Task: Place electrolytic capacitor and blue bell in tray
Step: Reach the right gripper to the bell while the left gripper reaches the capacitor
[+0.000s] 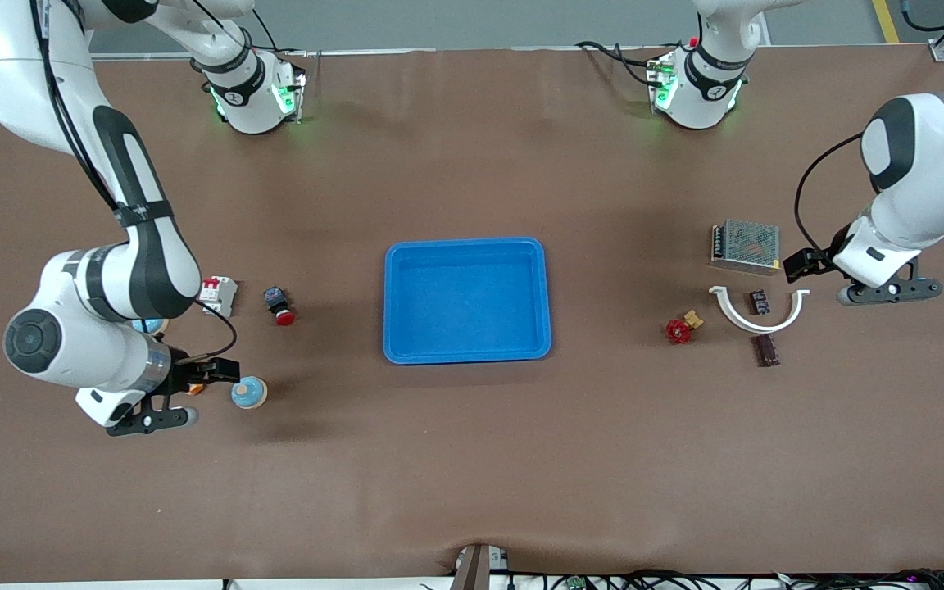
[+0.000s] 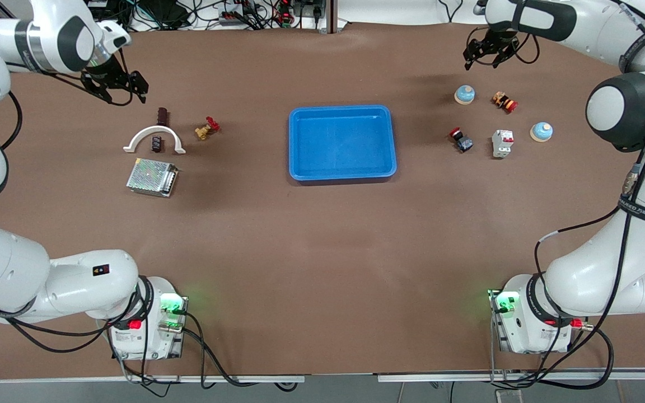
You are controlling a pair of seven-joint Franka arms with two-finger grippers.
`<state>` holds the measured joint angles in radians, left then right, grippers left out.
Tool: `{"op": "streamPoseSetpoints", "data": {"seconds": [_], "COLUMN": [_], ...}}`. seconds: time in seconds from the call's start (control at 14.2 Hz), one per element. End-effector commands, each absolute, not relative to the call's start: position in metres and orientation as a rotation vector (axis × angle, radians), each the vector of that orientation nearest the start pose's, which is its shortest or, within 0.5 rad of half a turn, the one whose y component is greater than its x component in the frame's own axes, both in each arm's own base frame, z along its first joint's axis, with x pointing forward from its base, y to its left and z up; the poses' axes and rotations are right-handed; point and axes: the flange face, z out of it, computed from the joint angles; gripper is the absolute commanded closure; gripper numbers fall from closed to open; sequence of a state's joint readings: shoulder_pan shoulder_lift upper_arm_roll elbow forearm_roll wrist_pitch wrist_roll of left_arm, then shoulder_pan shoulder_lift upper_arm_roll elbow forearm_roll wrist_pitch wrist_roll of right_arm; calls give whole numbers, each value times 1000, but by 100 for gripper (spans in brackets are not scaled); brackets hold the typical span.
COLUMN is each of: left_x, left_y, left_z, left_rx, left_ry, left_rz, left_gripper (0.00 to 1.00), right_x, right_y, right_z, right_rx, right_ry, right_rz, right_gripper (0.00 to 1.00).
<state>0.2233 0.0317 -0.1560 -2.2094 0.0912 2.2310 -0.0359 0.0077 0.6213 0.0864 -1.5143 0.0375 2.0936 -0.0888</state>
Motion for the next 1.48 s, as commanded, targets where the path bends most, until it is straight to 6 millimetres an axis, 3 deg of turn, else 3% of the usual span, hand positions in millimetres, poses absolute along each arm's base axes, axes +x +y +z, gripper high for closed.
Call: {"op": "streamPoseSetpoints", "data": {"seconds": [0.0,0.14,0.42,0.99,1.41], "left_x": [523,517,508,502,499], "left_y": [45,58,64,63,62], "left_z": [343,324,292,241,211], "left_rx": [-3073,-3078,-3095,-3123,-3140], "left_ry": [-57,-95,-150,-160,-145], "left_rz": [-24,-52,-67,-26,9], "left_gripper": [0,0,0,0,0], "right_x": [699,691,675,673,676], "right_y": [64,66,69,75,77], "right_z": [283,264,229,218,195], "right_rx": [-3065,-3077,-3086,-3083,-3077], "right_ry": [-270,-301,-348,-362,-382], "right_rz": [68,42,-56,-70,-104], "right_gripper": [0,0,0,0,0]}}
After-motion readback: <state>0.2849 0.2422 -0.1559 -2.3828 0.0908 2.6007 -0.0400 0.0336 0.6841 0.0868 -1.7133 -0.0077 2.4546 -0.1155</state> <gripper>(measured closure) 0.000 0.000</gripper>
